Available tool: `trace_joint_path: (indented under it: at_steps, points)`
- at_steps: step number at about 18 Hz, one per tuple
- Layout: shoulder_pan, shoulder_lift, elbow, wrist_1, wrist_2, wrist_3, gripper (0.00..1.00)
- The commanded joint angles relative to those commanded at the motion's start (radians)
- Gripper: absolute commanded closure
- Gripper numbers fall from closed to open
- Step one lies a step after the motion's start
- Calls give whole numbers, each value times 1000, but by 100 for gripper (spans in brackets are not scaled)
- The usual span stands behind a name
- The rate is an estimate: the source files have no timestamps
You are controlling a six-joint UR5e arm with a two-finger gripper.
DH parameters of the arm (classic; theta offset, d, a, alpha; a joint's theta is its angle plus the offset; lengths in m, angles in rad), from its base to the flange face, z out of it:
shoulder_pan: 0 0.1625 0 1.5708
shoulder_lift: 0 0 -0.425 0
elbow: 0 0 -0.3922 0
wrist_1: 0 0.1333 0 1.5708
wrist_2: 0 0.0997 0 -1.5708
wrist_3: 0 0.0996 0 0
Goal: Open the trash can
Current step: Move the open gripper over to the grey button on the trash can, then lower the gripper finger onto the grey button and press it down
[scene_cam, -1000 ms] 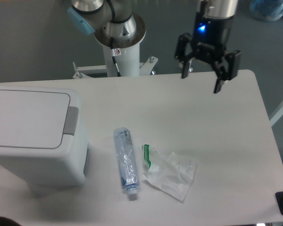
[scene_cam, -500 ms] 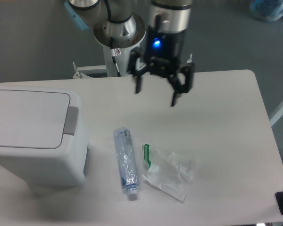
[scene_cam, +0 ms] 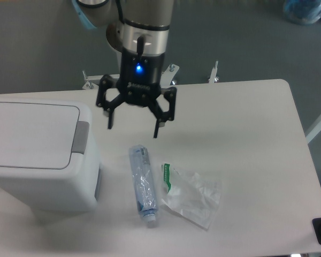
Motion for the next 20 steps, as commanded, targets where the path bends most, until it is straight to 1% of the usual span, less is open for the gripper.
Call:
trace_joint_path:
  at_steps: [2, 7, 20]
  points:
    - [-6, 0, -9, 9, 0, 0, 0]
    - [-17, 0, -60, 54, 0, 5, 0]
    - [-43, 0, -91, 60, 3, -2, 0]
